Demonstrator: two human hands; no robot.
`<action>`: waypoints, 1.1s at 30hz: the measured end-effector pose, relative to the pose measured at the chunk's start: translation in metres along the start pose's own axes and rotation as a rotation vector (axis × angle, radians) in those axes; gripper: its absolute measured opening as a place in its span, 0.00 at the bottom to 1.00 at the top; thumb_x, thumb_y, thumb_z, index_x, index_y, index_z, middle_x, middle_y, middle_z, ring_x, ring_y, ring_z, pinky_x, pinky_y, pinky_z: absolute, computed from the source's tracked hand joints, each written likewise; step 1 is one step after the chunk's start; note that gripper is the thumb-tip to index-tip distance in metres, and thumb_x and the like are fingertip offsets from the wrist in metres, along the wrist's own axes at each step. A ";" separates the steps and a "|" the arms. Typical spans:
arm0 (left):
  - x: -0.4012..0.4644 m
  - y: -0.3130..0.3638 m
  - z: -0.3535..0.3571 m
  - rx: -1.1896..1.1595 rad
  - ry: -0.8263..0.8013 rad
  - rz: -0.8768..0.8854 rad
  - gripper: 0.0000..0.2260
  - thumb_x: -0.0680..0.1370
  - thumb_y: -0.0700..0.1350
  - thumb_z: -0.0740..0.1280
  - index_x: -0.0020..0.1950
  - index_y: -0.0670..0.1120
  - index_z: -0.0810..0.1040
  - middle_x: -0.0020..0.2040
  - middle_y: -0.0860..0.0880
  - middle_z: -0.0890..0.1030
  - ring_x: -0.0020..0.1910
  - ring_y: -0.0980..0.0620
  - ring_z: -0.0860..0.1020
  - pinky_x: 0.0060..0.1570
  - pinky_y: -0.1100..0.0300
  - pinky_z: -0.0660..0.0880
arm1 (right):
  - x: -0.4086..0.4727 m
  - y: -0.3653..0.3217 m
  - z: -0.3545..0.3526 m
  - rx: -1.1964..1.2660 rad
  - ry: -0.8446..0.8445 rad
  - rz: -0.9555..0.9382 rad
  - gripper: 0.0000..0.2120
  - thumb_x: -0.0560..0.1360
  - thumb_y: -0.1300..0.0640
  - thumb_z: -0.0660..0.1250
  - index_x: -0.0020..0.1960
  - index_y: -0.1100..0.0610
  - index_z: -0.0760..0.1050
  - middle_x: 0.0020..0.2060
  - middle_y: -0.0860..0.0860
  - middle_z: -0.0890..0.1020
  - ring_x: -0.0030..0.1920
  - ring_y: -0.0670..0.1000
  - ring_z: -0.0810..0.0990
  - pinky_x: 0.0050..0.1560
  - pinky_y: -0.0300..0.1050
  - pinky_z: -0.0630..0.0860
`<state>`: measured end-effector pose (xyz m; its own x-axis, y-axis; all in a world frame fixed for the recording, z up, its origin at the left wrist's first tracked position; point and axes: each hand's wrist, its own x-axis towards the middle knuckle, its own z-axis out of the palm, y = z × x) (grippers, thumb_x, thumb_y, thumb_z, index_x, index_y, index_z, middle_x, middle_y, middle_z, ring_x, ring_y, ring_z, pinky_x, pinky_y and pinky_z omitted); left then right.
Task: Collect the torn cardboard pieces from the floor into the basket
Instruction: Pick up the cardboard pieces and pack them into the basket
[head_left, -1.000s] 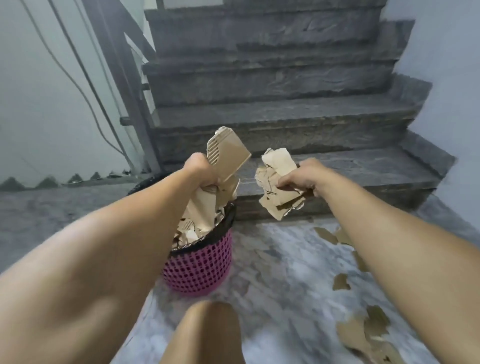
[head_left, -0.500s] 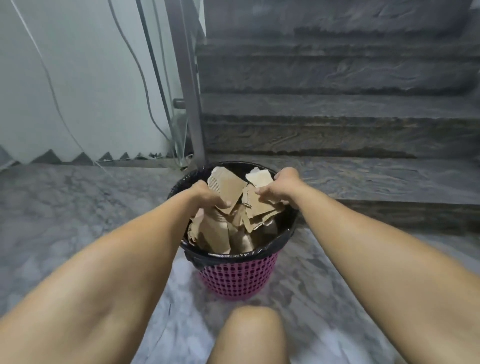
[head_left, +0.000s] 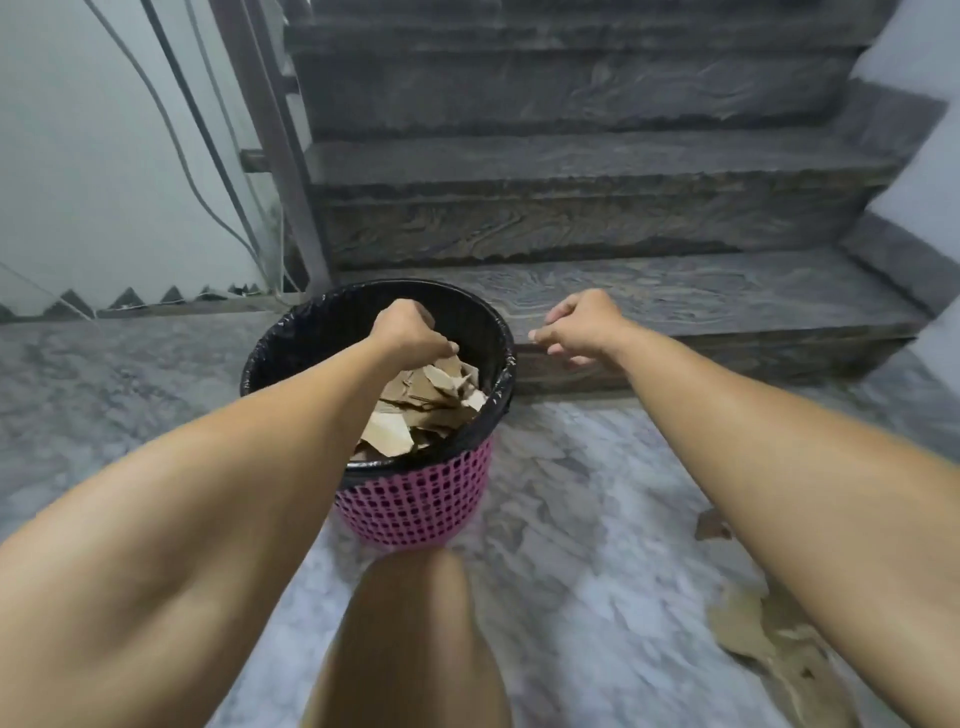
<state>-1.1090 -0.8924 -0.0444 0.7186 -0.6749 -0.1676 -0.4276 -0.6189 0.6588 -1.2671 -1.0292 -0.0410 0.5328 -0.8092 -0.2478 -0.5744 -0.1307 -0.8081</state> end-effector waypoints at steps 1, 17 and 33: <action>-0.003 0.015 0.011 -0.013 -0.020 0.029 0.22 0.72 0.47 0.76 0.62 0.42 0.77 0.56 0.44 0.80 0.51 0.46 0.80 0.45 0.56 0.78 | -0.004 0.010 -0.015 0.004 -0.004 0.019 0.11 0.70 0.59 0.77 0.41 0.55 0.74 0.41 0.54 0.82 0.38 0.50 0.82 0.30 0.37 0.76; -0.074 0.134 0.274 0.139 -0.541 0.167 0.16 0.72 0.48 0.76 0.53 0.44 0.74 0.48 0.42 0.77 0.45 0.45 0.78 0.49 0.47 0.79 | -0.072 0.278 -0.178 -0.043 -0.028 0.410 0.10 0.72 0.58 0.76 0.46 0.57 0.75 0.46 0.54 0.82 0.45 0.52 0.82 0.48 0.50 0.81; -0.149 0.066 0.480 0.981 -0.785 0.722 0.51 0.67 0.51 0.78 0.78 0.59 0.45 0.77 0.44 0.45 0.72 0.41 0.55 0.63 0.47 0.71 | -0.136 0.469 -0.110 -0.585 -0.190 0.493 0.28 0.67 0.54 0.73 0.63 0.57 0.66 0.59 0.56 0.68 0.59 0.59 0.74 0.49 0.50 0.76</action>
<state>-1.5075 -1.0250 -0.3280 -0.1543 -0.7956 -0.5859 -0.9876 0.1416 0.0679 -1.6776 -1.0434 -0.3273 0.1981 -0.7477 -0.6338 -0.9778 -0.1053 -0.1814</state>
